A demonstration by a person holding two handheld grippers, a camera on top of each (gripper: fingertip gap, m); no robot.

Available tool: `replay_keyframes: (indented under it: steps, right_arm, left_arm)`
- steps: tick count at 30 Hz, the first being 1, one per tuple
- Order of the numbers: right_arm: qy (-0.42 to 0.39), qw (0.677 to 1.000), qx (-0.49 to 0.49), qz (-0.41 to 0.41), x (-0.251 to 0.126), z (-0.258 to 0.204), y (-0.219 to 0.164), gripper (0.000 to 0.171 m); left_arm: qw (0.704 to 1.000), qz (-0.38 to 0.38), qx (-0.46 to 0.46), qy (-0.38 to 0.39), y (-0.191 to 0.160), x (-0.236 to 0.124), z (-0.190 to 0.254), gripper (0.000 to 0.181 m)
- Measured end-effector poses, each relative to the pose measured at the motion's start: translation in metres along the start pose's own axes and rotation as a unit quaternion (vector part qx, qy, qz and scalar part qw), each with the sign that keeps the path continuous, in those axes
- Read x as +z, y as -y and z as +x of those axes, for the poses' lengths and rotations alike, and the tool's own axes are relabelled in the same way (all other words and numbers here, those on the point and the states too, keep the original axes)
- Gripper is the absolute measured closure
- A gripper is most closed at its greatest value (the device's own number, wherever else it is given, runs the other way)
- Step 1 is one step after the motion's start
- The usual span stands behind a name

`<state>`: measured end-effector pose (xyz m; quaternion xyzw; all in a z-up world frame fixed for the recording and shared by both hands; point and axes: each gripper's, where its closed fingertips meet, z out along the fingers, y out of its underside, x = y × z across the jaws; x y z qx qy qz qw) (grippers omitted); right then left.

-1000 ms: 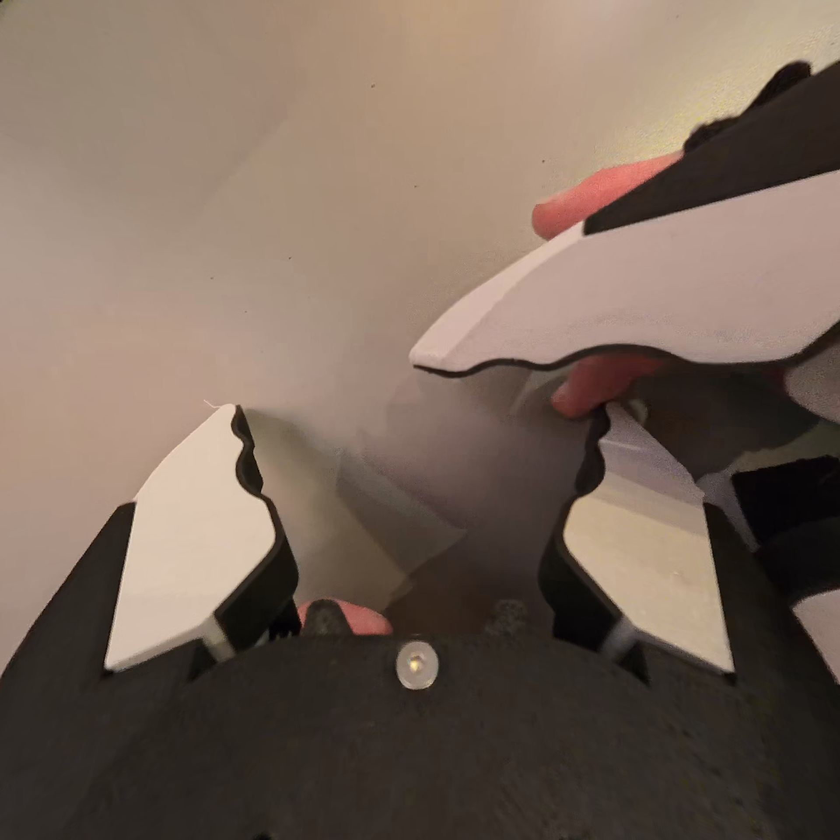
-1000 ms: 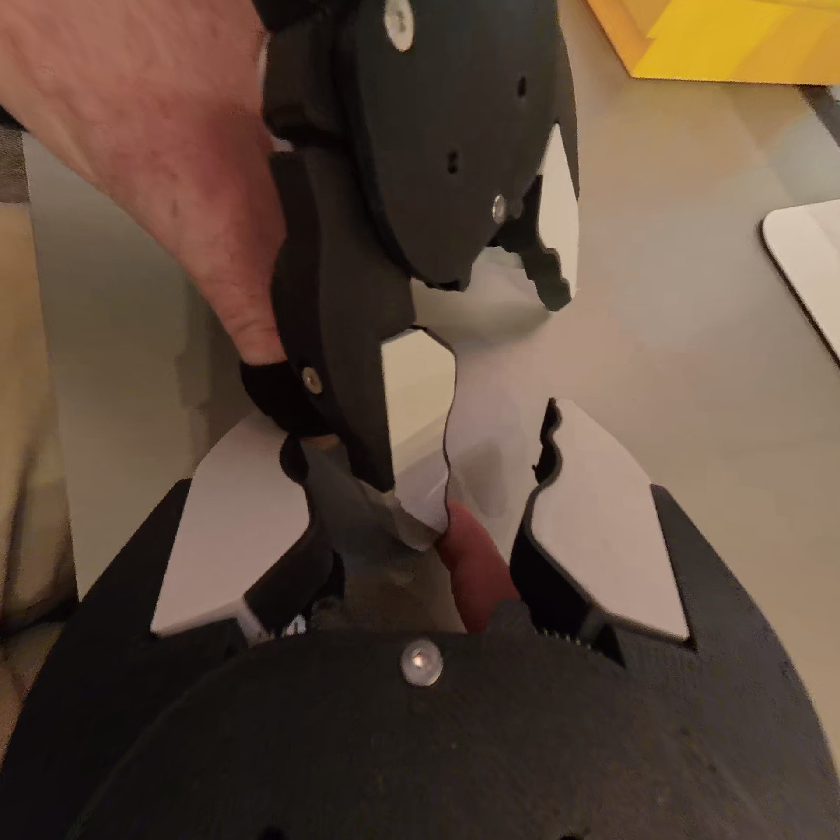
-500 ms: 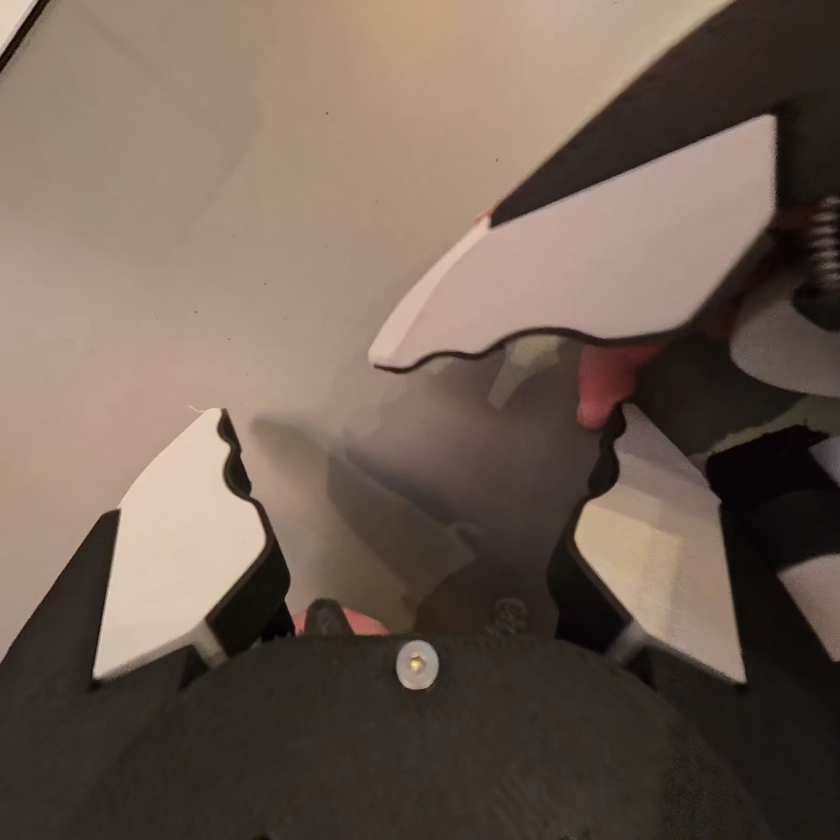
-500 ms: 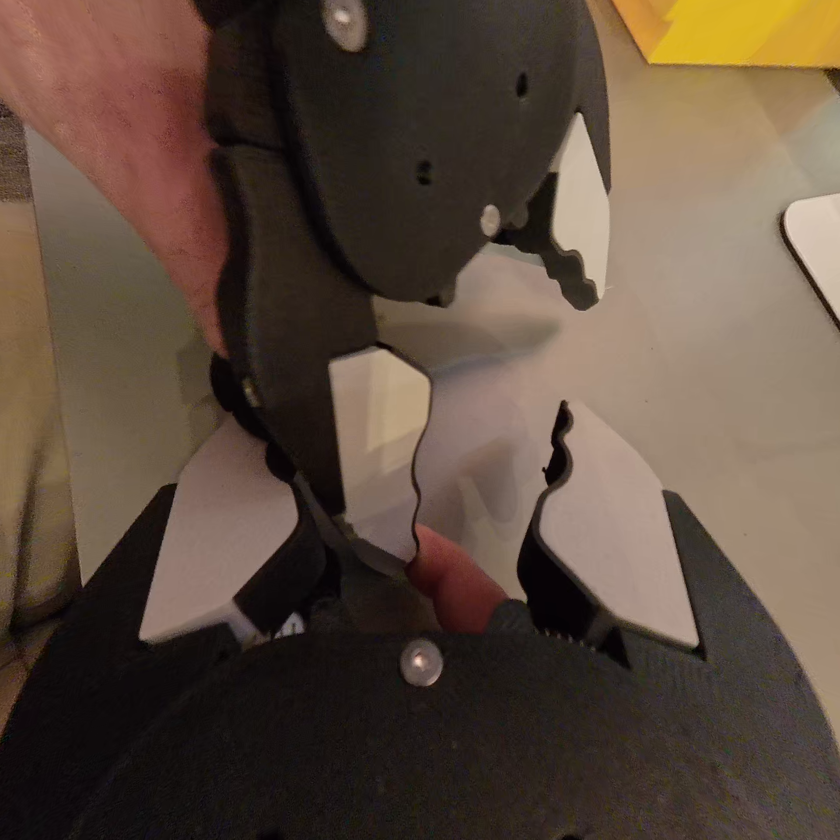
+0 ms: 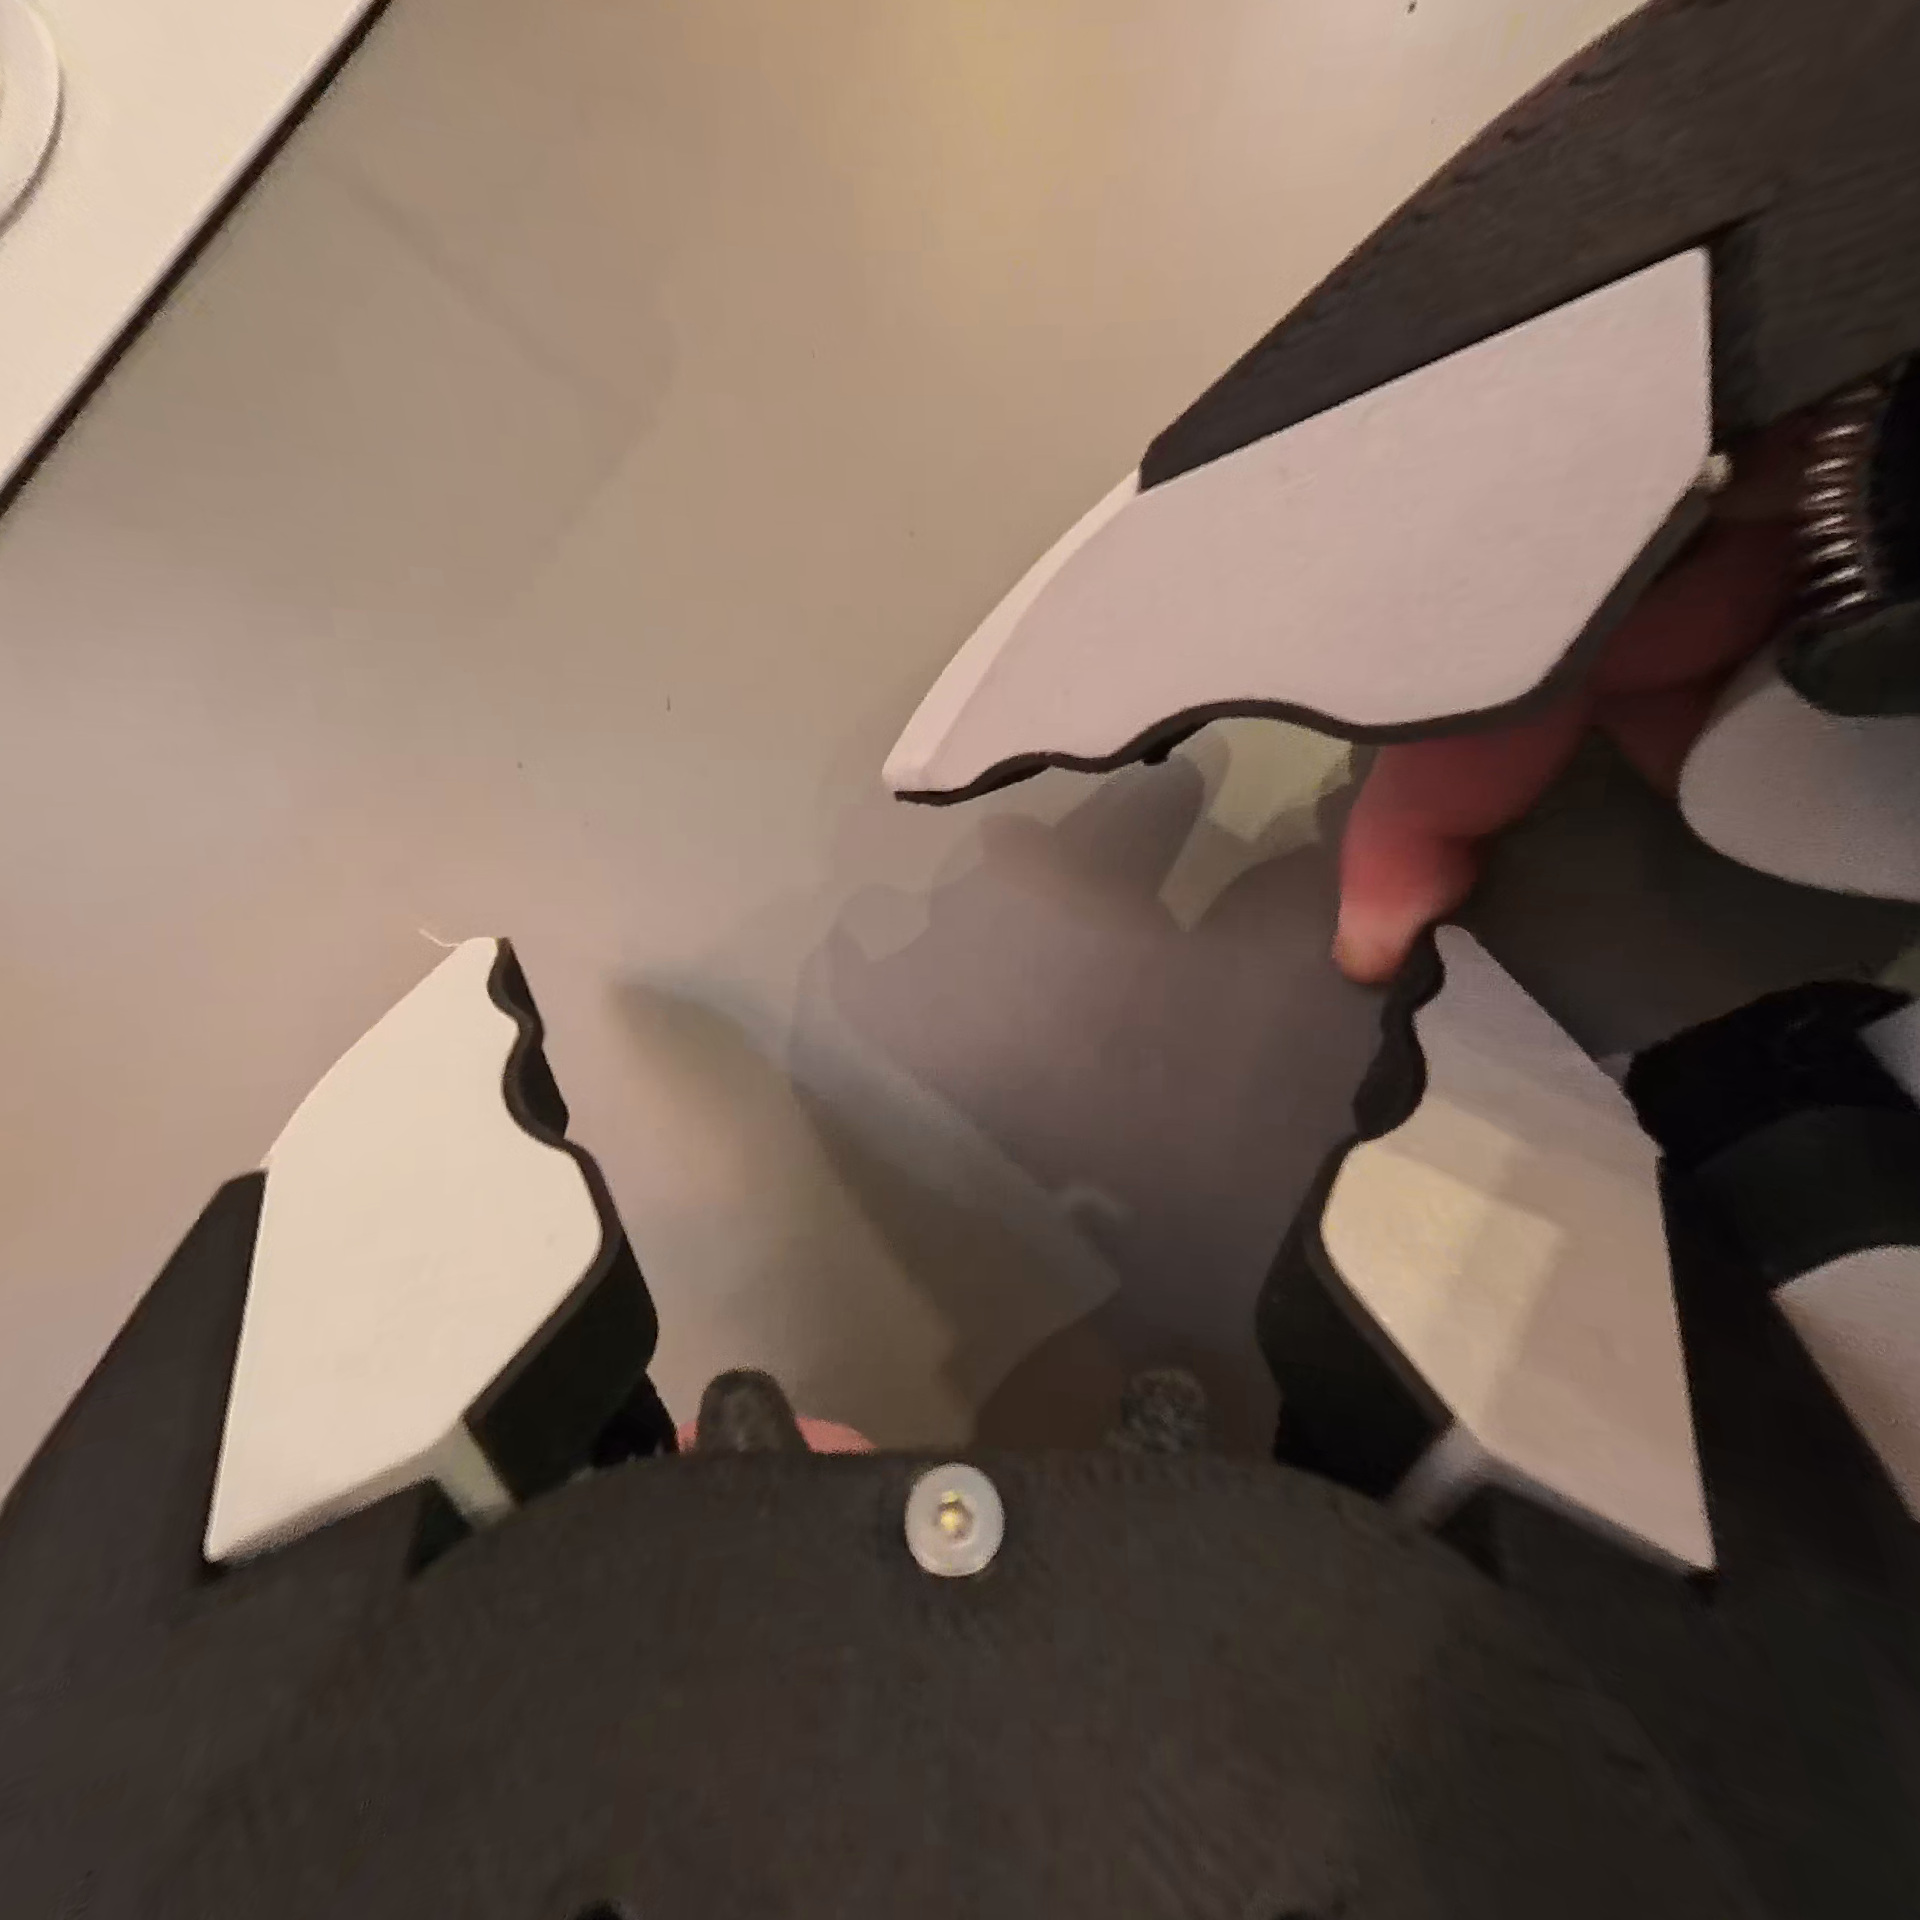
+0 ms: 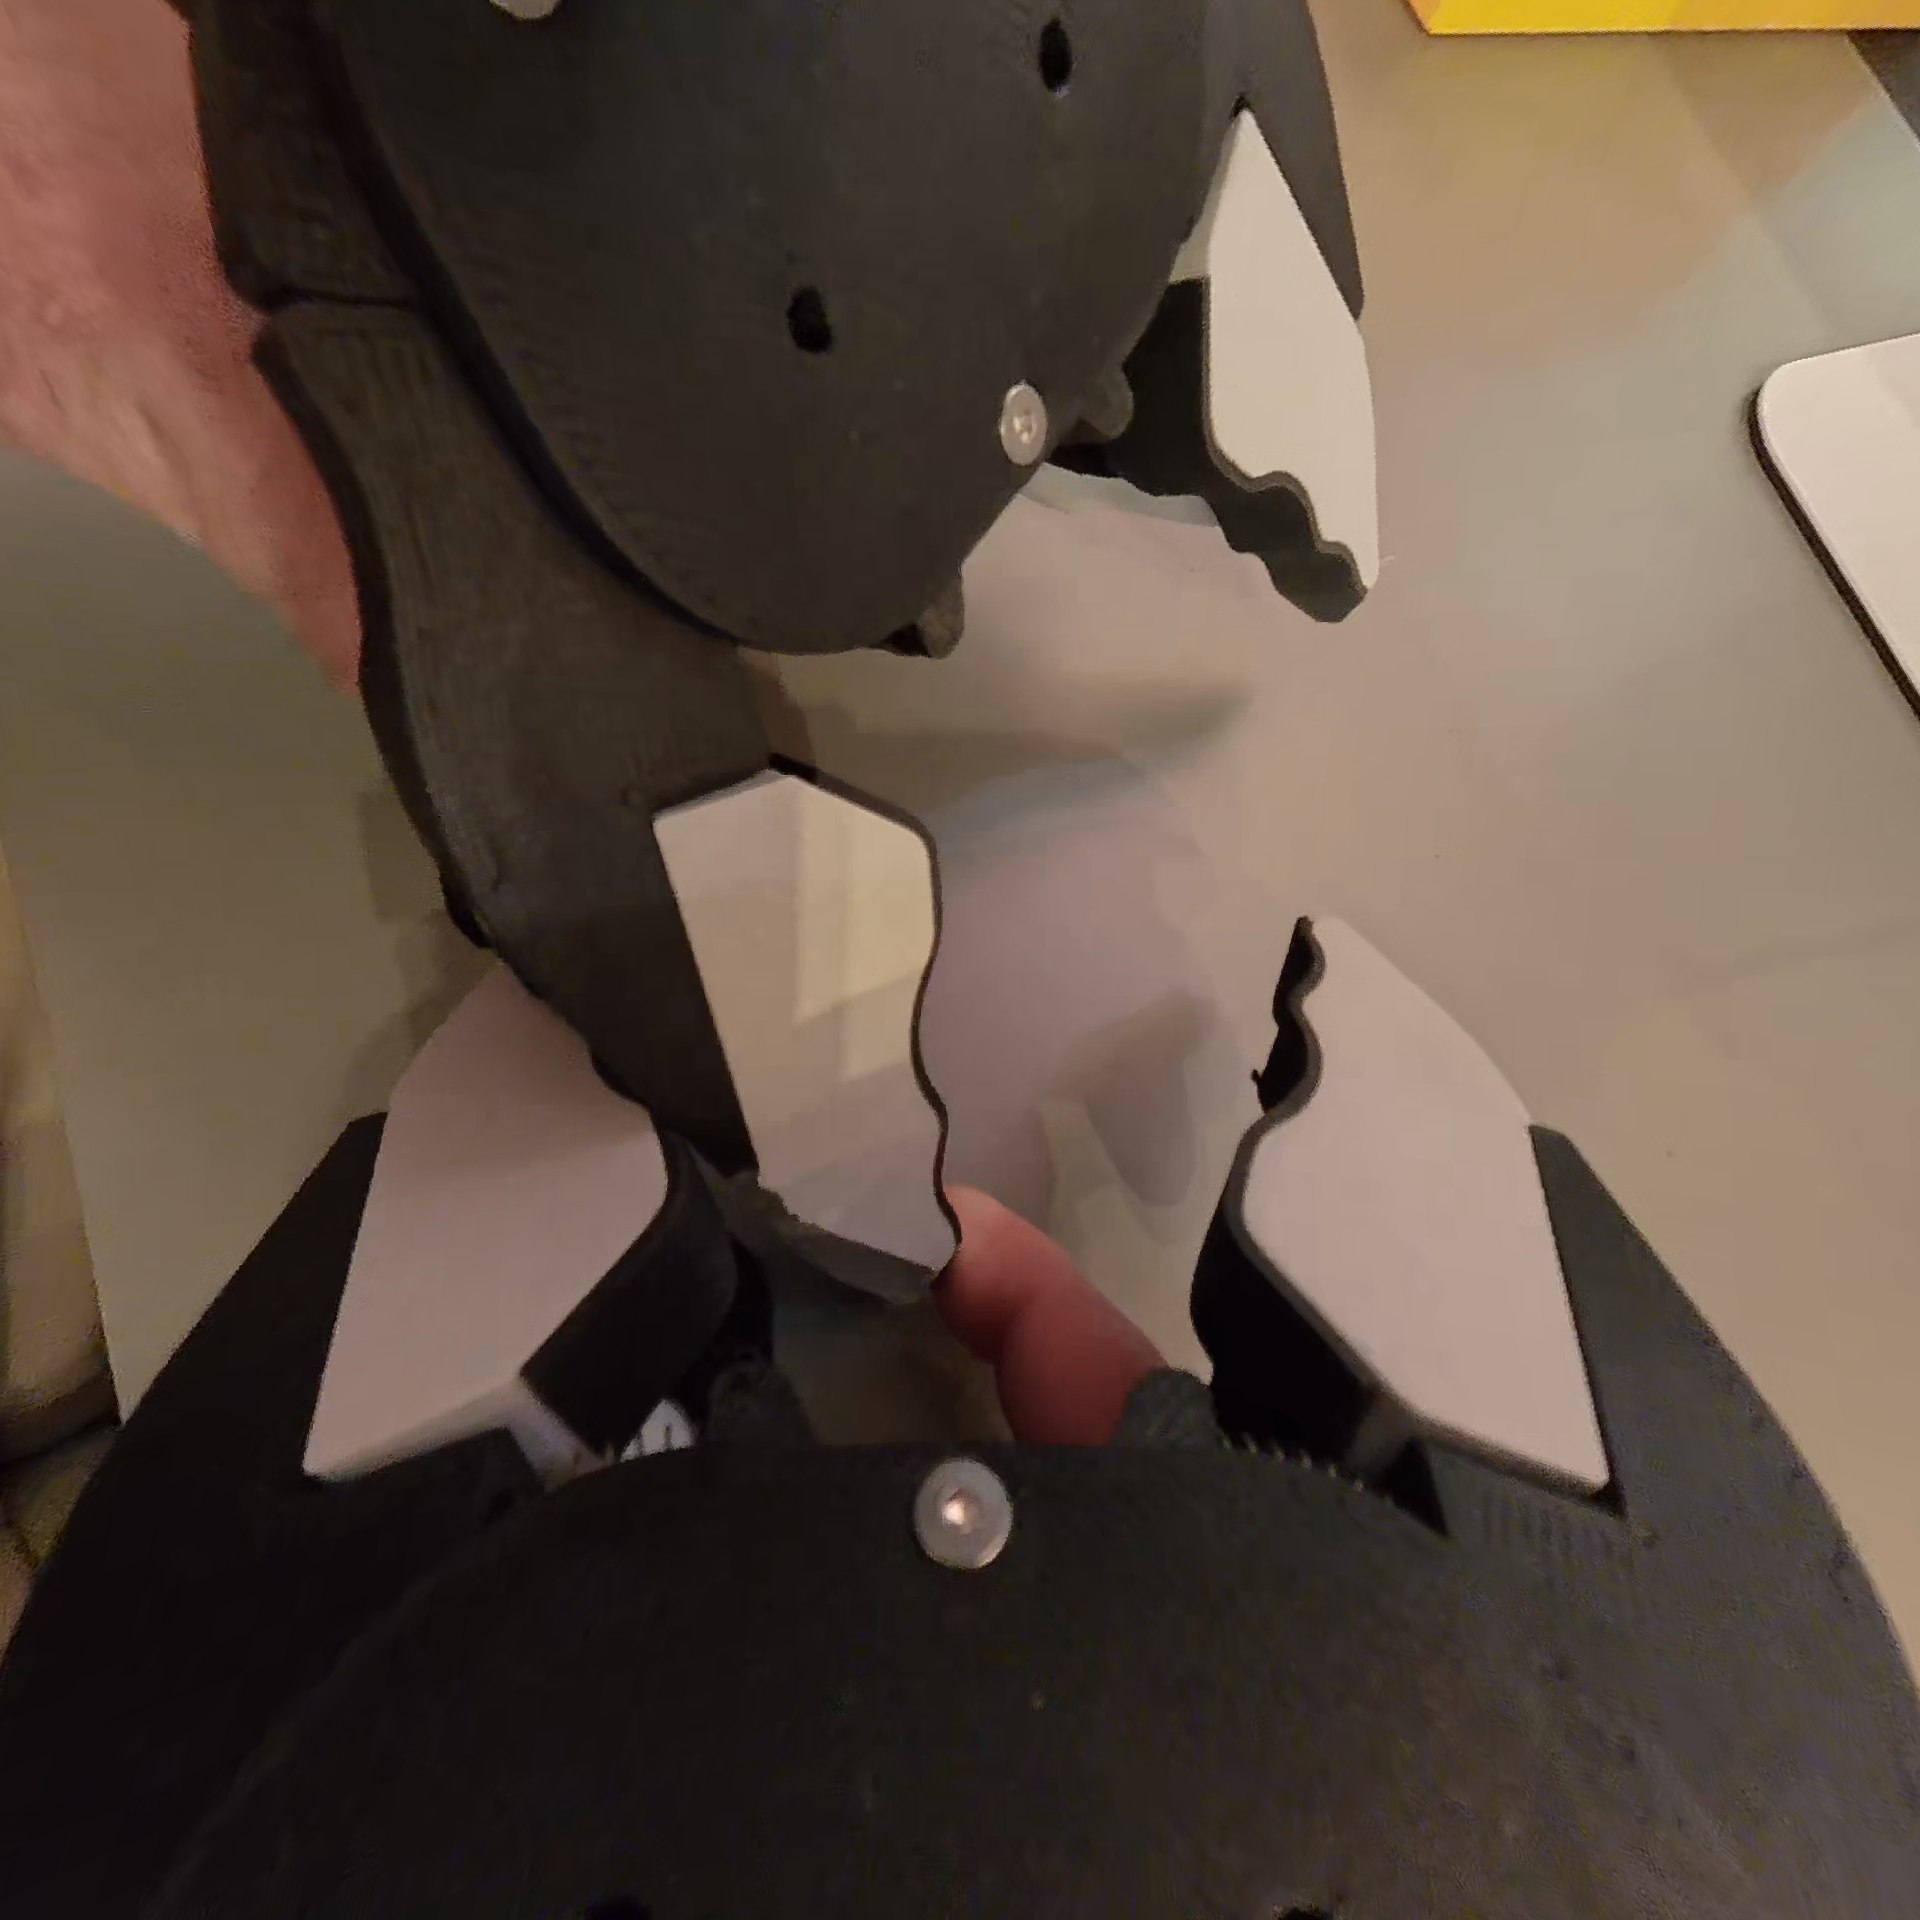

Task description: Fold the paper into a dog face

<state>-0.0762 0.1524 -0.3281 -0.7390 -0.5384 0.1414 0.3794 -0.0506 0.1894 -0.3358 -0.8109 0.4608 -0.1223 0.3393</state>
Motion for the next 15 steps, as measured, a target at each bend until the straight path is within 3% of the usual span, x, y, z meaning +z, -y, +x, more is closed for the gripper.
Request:
replay_keyframes:
  steps: [5, 8, 10, 15]
  right_arm:
    - [0.002, 0.999, 0.034, 0.001, -0.002, 0.009, -0.003, 0.063]
    - [-0.008, 0.999, 0.050, -0.003, -0.004, 0.017, -0.007, 0.062]
    - [-0.016, 0.999, 0.050, 0.000, -0.005, 0.020, -0.007, 0.060]
    - [-0.017, 0.995, 0.092, -0.033, -0.006, 0.028, -0.024, 0.061]
  left_arm:
    - [0.993, -0.039, 0.033, -0.107, 0.007, 0.017, 0.014, 0.037]
    - [0.995, -0.031, 0.021, -0.096, 0.013, 0.020, 0.010, 0.044]
    - [0.996, -0.055, -0.011, -0.062, 0.007, 0.021, -0.002, 0.035]
    - [0.996, -0.051, -0.079, -0.009, -0.002, 0.017, -0.028, 0.034]
